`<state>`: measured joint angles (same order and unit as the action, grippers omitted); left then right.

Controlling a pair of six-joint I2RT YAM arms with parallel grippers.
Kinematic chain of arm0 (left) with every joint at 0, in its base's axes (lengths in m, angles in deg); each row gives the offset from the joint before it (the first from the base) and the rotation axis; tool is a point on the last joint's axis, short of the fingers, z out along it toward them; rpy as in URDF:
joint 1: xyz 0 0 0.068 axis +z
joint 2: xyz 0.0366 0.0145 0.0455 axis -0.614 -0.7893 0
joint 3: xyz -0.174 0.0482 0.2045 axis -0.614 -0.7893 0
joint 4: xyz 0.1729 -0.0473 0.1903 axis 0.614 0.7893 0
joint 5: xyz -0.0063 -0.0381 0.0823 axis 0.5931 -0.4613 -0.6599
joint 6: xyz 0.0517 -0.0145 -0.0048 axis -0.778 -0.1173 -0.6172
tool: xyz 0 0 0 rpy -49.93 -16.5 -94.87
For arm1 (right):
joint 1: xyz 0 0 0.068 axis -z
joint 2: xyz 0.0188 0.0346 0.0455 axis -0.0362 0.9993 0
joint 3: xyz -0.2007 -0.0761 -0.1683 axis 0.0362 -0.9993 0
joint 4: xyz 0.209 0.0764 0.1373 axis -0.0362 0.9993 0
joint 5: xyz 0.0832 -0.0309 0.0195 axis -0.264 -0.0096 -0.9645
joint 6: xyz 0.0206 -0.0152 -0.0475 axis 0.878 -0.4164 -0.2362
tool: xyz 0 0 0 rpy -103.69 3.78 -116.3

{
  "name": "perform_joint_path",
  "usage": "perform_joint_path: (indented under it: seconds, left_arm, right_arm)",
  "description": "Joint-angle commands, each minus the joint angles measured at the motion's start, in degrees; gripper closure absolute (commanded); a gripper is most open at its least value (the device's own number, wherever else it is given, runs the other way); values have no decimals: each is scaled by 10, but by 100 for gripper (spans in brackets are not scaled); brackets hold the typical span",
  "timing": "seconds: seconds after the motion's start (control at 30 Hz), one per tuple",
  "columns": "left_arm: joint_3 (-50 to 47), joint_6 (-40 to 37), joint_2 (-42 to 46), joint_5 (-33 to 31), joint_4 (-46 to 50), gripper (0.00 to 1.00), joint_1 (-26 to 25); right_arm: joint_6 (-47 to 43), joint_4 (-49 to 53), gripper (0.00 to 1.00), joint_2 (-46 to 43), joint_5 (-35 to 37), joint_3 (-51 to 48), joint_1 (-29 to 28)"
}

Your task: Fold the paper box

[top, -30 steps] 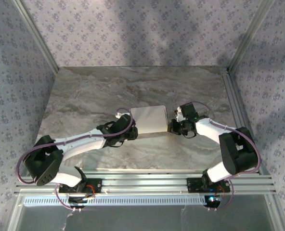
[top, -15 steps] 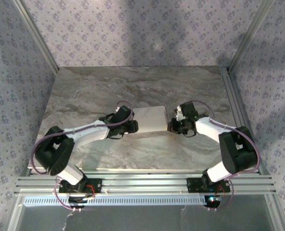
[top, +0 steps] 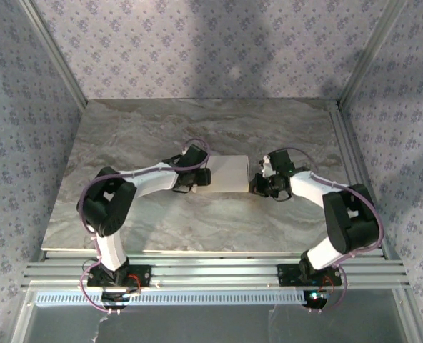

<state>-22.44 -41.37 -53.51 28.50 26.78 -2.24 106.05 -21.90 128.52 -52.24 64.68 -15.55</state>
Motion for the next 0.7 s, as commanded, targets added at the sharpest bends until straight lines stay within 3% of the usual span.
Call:
perform_joint_path:
  seconds: [0.0, 0.67]
  left_arm:
    - [8, -18, -38, -7, 50, 45, 0]
    - [21, -30, -63, 4, 66, 49, 6]
  right_arm:
    - [-28, 12, 93, 16, -12, 15, 7]
    - [-104, -41, 96, 35, 22, -9, 18]
